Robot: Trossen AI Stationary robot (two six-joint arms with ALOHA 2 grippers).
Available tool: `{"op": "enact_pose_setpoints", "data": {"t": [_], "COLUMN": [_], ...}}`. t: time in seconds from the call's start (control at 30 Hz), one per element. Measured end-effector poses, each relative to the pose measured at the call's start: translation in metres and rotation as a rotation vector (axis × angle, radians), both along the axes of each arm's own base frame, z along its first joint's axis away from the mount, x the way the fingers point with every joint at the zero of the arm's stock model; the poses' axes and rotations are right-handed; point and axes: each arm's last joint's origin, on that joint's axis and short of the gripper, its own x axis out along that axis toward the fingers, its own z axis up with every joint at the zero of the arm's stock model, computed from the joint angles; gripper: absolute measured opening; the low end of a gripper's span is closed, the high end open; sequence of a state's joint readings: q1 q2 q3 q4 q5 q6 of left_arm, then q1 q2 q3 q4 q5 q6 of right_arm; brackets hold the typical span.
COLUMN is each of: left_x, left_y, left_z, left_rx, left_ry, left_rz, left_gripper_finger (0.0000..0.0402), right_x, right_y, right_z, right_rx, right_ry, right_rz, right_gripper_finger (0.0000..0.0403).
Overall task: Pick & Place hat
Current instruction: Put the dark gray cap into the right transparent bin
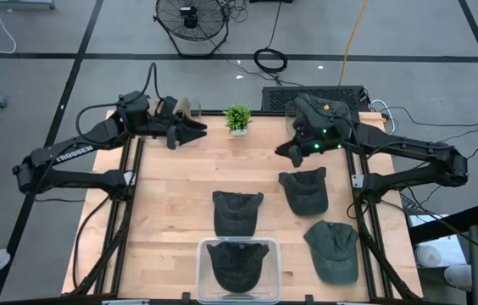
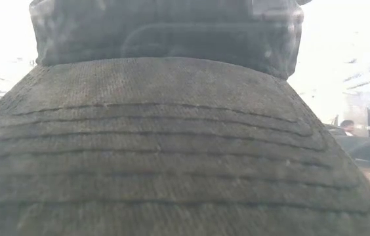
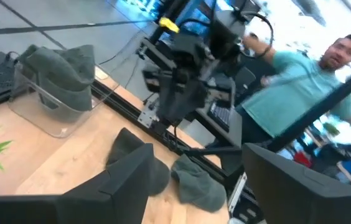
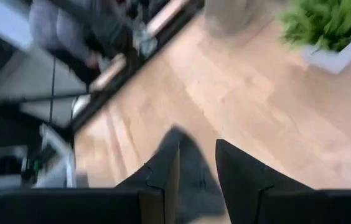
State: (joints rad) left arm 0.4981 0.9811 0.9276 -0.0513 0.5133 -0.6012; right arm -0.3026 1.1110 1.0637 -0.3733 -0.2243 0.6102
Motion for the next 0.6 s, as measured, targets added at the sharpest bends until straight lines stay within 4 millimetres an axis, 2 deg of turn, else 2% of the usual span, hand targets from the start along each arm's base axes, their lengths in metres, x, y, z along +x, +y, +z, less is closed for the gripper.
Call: {"op": "enact_pose_setpoints", "data": {"t": [0.17, 0.33, 0.47, 0.6], "left_x": [0.005, 0.003, 0.002, 0.006], "left_y": [-0.011, -0.027, -0.038, -0.052], "left_z": [0.004, 0.025, 0.041, 0.049], "left_rx": [-0.005, 0.104, 0.173, 0.2], "left_ry": [0.012, 0.08, 0.172, 0.249], "left_rz": [0.038, 0.048, 0.08, 0.053], "left_gripper_finger": [0.0234, 0.021, 0.0203, 0.0203], "right_x": [-0.007, -0.01, -0.008, -0.01], "right_y": [0.003, 0.003, 0.016, 0.039], "right_z": [0.025, 0.046, 0.047, 0.036], "right_rx": [-0.083, -0.129, -0.103, -0.091], "right_ry": [0.079, 0.079, 0.079, 0.194], "right_rz": [0.09, 0.11, 0.179, 0.301], "right_gripper_finger": [0.0093, 0.0093, 0.0093, 0.0093]}}
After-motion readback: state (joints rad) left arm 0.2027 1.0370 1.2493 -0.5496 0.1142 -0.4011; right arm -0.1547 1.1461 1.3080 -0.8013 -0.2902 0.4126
